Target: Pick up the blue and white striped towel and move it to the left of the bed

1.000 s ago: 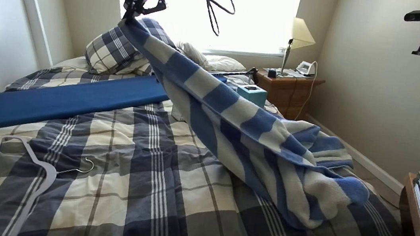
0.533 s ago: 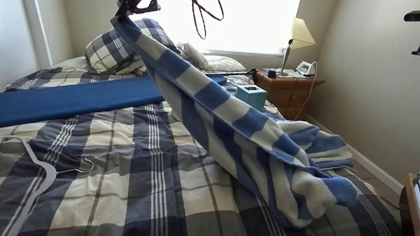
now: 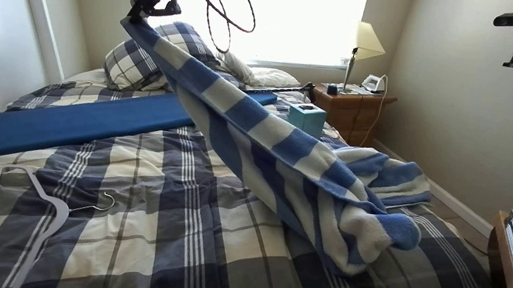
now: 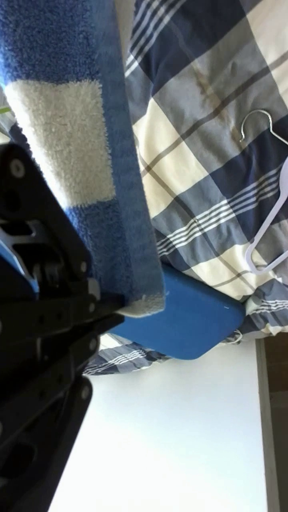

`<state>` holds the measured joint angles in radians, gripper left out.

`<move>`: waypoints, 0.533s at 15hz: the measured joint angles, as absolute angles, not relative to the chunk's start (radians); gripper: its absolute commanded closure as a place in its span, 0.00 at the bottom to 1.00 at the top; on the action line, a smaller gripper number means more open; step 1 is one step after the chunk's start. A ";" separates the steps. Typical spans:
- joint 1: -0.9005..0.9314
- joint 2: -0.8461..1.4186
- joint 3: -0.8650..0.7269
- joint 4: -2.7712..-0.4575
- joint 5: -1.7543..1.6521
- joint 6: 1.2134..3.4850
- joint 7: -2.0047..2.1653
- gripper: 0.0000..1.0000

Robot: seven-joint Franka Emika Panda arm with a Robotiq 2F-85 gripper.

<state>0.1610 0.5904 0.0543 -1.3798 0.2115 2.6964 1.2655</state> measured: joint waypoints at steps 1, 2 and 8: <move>0.174 0.619 0.041 -1.338 0.212 2.696 1.311 0.99; 0.184 0.647 0.029 -1.297 0.212 2.696 1.356 0.99; 0.213 0.812 -0.039 -1.071 0.212 2.696 1.634 0.99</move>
